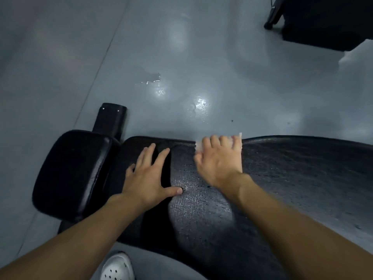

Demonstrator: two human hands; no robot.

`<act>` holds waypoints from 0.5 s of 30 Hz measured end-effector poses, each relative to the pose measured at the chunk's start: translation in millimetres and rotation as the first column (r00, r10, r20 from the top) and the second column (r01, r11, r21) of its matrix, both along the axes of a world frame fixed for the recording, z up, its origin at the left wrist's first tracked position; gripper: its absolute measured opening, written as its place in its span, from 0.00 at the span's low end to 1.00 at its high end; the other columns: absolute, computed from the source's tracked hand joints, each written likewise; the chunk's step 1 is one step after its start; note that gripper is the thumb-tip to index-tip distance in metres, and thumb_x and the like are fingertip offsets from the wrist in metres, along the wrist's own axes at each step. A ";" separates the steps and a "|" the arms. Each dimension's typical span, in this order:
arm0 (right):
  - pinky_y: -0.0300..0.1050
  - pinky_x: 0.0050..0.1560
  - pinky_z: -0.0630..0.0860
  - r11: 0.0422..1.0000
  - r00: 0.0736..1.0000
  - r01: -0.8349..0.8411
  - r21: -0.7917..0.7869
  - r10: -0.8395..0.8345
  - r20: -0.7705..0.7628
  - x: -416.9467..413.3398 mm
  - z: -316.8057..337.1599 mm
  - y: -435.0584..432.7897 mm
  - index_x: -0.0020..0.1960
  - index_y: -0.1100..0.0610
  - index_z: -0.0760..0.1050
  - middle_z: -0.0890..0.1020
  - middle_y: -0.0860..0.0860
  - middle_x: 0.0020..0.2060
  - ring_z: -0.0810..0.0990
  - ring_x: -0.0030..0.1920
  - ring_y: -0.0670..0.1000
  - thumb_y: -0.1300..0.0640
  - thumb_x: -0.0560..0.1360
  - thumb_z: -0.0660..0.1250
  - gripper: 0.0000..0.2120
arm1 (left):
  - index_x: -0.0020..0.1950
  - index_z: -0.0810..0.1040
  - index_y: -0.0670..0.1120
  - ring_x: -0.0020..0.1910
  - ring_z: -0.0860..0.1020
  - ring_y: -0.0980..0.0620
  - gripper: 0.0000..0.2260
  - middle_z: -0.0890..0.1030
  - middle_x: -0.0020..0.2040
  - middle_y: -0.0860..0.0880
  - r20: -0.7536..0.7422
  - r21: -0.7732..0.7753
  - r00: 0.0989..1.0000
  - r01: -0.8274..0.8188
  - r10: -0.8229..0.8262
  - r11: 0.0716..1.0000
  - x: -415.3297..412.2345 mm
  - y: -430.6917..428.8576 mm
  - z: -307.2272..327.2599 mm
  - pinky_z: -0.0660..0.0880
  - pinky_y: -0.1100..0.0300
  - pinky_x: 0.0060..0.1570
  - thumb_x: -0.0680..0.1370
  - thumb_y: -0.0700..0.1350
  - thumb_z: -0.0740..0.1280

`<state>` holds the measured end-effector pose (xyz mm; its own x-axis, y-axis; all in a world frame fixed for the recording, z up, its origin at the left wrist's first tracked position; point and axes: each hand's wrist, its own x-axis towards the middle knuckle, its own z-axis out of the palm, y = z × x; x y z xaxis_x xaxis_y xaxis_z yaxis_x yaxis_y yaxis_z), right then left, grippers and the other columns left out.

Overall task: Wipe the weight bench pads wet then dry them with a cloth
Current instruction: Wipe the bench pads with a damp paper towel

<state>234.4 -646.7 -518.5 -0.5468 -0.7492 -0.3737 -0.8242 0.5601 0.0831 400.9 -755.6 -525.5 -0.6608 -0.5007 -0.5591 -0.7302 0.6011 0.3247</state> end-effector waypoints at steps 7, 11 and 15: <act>0.60 0.71 0.59 0.996 0.992 0.093 -0.006 -0.093 -0.081 -33.4 0.7 27.6 0.61 0.52 0.72 0.79 0.53 0.55 0.74 0.59 0.58 0.41 0.80 0.40 0.27 | 0.78 0.42 0.62 0.79 0.38 0.49 0.52 0.36 0.80 0.51 0.021 0.021 0.998 -0.059 0.058 0.998 44.7 -26.2 -8.8 0.53 0.39 0.75 0.65 0.70 0.72; 0.65 0.73 0.52 0.981 0.976 0.189 0.037 -0.183 -0.119 24.3 -18.1 -30.5 0.59 0.54 0.71 0.77 0.55 0.57 0.72 0.62 0.60 0.43 0.80 0.43 0.24 | 0.79 0.43 0.60 0.79 0.37 0.51 0.50 0.36 0.80 0.52 -0.056 0.035 0.998 0.005 -0.003 0.999 62.4 -34.2 -16.6 0.50 0.42 0.75 0.67 0.68 0.72; 0.61 0.69 0.60 0.997 0.997 0.070 -0.030 -0.070 -0.010 57.2 -28.7 -71.8 0.62 0.54 0.68 0.76 0.54 0.59 0.72 0.61 0.59 0.43 0.81 0.46 0.21 | 0.79 0.44 0.59 0.79 0.39 0.51 0.50 0.37 0.80 0.51 -0.105 0.010 0.993 0.060 -0.059 0.998 79.6 -48.0 -24.0 0.51 0.46 0.76 0.68 0.67 0.72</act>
